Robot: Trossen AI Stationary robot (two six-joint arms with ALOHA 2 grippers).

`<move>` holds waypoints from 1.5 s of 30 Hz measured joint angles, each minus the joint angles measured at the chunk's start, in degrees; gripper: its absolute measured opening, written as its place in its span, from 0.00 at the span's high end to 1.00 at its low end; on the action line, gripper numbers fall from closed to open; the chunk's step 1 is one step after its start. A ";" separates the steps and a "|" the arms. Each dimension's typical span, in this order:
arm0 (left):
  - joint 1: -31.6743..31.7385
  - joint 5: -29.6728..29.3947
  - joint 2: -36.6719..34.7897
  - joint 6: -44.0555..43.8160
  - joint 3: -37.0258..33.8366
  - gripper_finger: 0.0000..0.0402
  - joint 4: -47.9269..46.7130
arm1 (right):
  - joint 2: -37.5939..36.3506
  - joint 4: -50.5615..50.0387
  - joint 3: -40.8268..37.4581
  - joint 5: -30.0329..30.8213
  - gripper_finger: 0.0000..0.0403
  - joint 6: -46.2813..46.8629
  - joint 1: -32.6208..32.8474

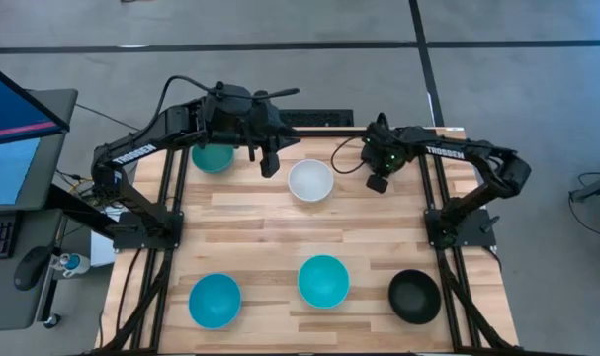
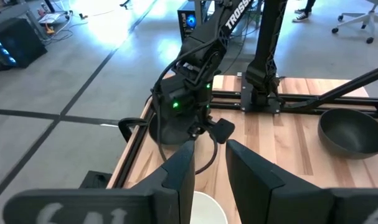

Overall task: Nest bowls inside each other
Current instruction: Stack the top black bowl on the white bowl

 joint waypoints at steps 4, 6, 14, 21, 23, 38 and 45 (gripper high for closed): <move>0.00 -0.03 -0.26 -0.05 0.00 0.79 -0.07 | -1.60 -3.41 1.89 -1.17 0.97 0.62 2.69; 0.00 -0.08 -0.75 -0.25 0.00 0.79 -0.39 | -3.18 -4.60 3.50 -2.39 0.97 0.70 4.72; 0.00 -2.40 -3.89 -0.35 0.02 0.79 -0.90 | -7.57 -4.97 14.61 -4.56 0.97 7.19 14.15; 0.00 -3.72 -7.62 -0.24 0.02 0.79 -3.16 | -0.42 -5.59 22.86 -1.01 0.97 8.18 21.83; 0.00 -3.72 -8.87 -0.29 0.02 0.79 -5.09 | 2.74 -5.22 24.27 -0.98 0.97 8.11 23.56; -0.28 -2.31 -17.09 -1.85 0.02 0.79 -17.79 | 17.89 -3.78 36.73 -1.61 0.97 5.98 29.65; -0.26 -4.71 -20.70 -4.90 -0.33 0.79 -21.13 | 20.32 -4.09 39.53 -1.58 0.97 5.57 29.00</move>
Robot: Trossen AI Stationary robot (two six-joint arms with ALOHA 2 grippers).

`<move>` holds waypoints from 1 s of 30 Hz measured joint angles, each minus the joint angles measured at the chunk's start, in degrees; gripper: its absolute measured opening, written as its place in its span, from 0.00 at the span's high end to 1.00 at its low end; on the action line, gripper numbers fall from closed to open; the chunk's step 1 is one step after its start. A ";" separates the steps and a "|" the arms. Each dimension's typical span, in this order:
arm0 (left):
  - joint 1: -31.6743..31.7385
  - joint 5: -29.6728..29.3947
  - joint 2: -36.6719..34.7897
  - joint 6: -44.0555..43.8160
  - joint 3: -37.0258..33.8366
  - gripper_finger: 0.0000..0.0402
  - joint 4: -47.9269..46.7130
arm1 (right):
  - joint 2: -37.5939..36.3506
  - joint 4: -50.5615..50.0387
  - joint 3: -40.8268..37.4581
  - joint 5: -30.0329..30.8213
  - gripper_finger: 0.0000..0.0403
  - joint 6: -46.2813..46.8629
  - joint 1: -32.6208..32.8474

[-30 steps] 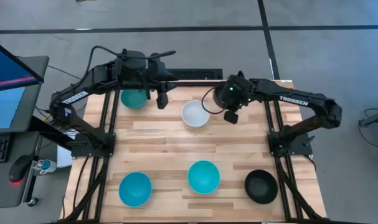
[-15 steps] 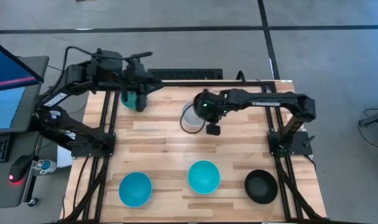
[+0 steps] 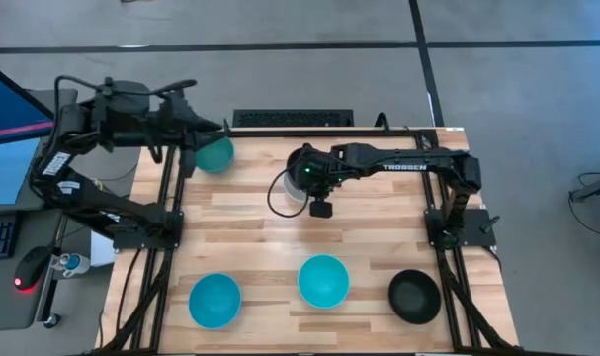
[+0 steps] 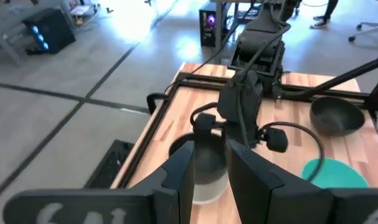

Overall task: Nest bowls inside each other
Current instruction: Stack the top black bowl on the white bowl

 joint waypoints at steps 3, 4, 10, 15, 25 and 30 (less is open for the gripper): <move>-0.02 -0.50 -1.03 -2.65 -0.88 0.79 -5.16 | 1.40 -0.65 0.27 0.01 0.97 0.00 -0.51; -0.02 -0.66 -1.53 -2.92 -1.67 0.79 -4.82 | 1.91 -1.10 0.23 0.01 0.97 0.00 -0.68; 0.33 -0.64 -5.14 -0.99 -9.61 0.79 1.40 | 3.39 0.11 0.21 -0.20 0.97 0.47 -0.95; 1.16 -0.33 -9.11 -0.34 -17.24 0.79 8.23 | 4.78 0.15 0.12 -2.36 0.97 0.92 -0.83; 1.16 -0.04 -15.67 -0.93 -26.40 0.79 17.66 | 8.36 -1.17 0.09 -3.17 0.94 1.21 -0.92; 1.17 -0.12 -16.93 -1.35 -26.40 0.79 17.85 | 9.65 -0.66 0.13 -3.57 0.82 1.05 -0.82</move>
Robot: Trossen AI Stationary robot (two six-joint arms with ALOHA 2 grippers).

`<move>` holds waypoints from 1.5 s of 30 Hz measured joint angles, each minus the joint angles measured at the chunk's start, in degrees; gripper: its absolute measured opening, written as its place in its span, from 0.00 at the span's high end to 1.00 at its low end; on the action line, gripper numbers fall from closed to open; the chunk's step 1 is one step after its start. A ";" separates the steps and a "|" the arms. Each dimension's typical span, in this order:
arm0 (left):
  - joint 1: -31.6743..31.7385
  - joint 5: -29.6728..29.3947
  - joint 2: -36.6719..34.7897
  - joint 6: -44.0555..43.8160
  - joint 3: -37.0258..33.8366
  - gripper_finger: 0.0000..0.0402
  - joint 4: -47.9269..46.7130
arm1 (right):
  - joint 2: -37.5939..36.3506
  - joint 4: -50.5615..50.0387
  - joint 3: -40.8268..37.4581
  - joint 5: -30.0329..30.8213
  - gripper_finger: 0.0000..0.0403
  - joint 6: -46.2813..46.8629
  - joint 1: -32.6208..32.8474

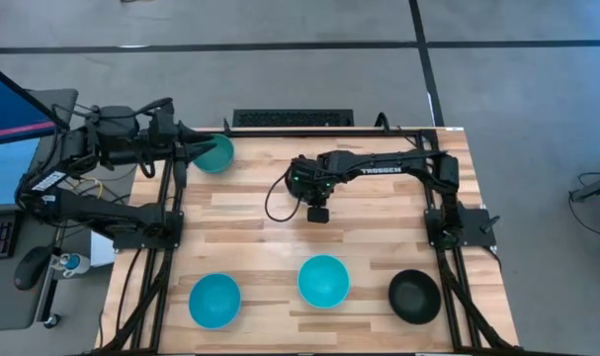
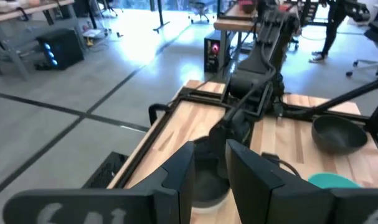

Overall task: Nest bowls inside each other
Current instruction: Stack the top black bowl on the white bowl, then stack the green bowl on the black bowl

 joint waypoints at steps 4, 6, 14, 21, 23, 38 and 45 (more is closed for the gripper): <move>0.01 -0.26 -0.40 0.16 -0.02 0.79 -0.16 | 0.20 -0.16 -0.07 -1.29 0.78 0.02 0.05; 0.00 -0.63 -0.39 0.27 -0.02 0.79 -0.22 | 0.15 -0.33 -0.03 -1.31 0.78 0.01 0.05; 0.01 -1.58 -0.39 0.82 -0.02 0.79 -0.72 | -0.34 -5.73 5.84 -1.27 0.77 0.00 -0.07; 0.01 -2.92 -0.40 0.62 -0.02 0.79 -2.18 | -0.35 -9.93 13.96 -1.29 0.77 0.01 0.06; 0.00 -3.16 -0.40 0.45 -0.02 0.79 -2.94 | -0.35 -11.96 16.82 -1.29 0.77 0.02 0.14; -0.01 -11.68 -0.45 -2.36 -0.02 0.79 -3.81 | -0.39 -3.65 32.16 -1.33 0.77 -4.06 1.54; 0.01 -18.05 -0.47 -5.14 -0.02 0.79 -5.86 | 0.24 -1.72 32.19 -2.84 0.77 -4.68 0.43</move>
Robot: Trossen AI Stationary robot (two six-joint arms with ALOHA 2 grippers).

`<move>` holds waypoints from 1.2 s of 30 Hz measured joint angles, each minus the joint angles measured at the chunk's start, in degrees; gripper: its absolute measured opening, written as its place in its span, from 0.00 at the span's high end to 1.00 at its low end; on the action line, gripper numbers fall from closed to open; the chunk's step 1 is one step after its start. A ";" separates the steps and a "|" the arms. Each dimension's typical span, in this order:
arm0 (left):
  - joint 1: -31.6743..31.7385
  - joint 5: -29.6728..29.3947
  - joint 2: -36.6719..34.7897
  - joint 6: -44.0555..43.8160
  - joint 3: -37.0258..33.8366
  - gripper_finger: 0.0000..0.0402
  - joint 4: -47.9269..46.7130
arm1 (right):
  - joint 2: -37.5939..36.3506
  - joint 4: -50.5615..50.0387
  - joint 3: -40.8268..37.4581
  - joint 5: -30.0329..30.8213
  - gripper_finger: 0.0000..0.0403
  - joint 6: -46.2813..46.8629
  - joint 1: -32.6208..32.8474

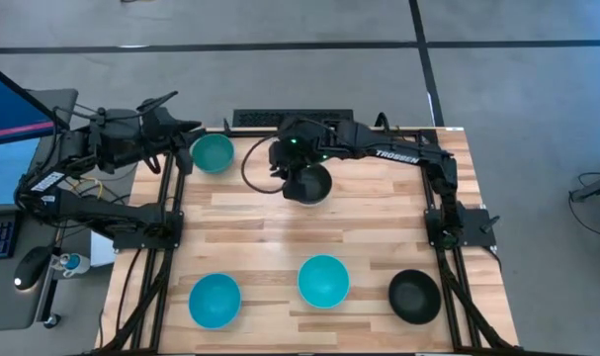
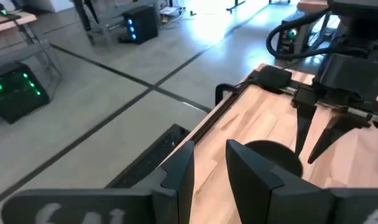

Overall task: Nest bowls inside each other
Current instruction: Stack the green bowl on the black bowl

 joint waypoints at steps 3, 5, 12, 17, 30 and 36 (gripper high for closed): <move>0.00 -2.13 0.02 -1.02 0.00 0.79 0.19 | 2.20 3.47 0.16 -0.73 0.77 0.11 -0.28; 0.00 -3.08 0.02 -1.35 0.00 0.79 0.18 | 3.42 2.22 -0.22 -1.36 0.77 0.11 -0.82; -0.02 -2.67 0.08 -1.48 0.00 0.79 0.18 | 10.02 2.48 -0.20 -3.83 0.77 -0.31 -1.27; 0.26 -5.28 0.03 -2.04 0.00 0.79 -0.31 | 11.28 11.31 0.00 -4.11 0.77 0.43 -1.65; 0.26 -7.77 0.02 -3.53 0.00 0.79 -4.46 | 13.18 21.47 4.16 -11.79 0.77 8.70 -6.80; 0.26 -7.77 0.02 -3.51 0.00 0.79 -4.66 | 14.73 22.43 5.87 -12.04 0.77 6.43 -7.17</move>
